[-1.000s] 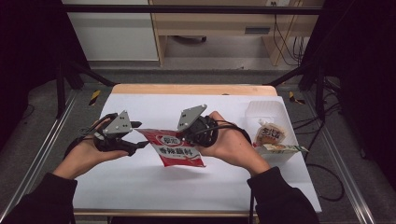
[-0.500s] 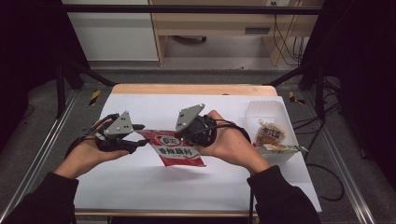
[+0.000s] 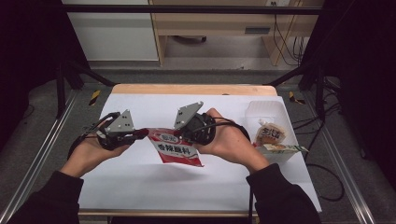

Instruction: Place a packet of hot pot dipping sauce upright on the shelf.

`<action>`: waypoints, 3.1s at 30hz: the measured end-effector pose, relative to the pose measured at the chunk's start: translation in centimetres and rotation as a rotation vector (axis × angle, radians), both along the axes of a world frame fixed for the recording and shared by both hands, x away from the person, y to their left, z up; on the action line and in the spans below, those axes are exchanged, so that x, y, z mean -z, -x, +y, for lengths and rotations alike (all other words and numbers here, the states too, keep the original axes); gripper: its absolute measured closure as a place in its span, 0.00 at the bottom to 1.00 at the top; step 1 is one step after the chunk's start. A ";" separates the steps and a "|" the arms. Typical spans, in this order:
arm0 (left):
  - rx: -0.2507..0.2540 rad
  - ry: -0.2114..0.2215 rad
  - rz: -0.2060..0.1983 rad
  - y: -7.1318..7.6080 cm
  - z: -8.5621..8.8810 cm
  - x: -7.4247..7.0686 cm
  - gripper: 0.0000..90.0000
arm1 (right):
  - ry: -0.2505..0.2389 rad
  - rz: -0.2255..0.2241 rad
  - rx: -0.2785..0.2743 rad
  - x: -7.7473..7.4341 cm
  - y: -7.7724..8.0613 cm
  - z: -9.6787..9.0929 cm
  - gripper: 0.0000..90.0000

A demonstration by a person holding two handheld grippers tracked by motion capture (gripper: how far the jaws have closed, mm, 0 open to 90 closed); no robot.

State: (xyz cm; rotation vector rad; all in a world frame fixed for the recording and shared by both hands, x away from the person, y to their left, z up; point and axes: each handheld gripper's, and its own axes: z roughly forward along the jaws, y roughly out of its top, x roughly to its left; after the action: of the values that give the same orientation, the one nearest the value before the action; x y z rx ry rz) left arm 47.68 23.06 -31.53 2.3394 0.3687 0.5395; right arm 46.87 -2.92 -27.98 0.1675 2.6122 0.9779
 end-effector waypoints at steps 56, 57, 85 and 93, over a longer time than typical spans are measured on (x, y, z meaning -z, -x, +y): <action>0.017 -0.022 0.024 0.1 -3.3 -0.8 0.93 | 0.232 0.092 0.106 0.9 -1.3 0.0 1.00; 0.013 -0.009 0.019 0.1 -3.2 -0.7 0.88 | 0.233 0.092 0.106 0.8 -1.3 -0.1 1.00; -0.136 0.166 0.041 0.9 -0.4 4.8 0.11 | 0.149 0.028 0.181 -3.3 -3.5 -5.6 1.00; -0.164 0.185 0.064 1.4 0.5 7.9 0.10 | 0.093 -0.016 0.236 -5.6 -4.8 -8.2 1.00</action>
State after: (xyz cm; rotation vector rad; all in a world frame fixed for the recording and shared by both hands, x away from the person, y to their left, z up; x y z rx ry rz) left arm 46.30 23.60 -39.46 2.1633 0.6183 0.4867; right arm 51.68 -11.09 -22.39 0.4320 2.5444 0.7722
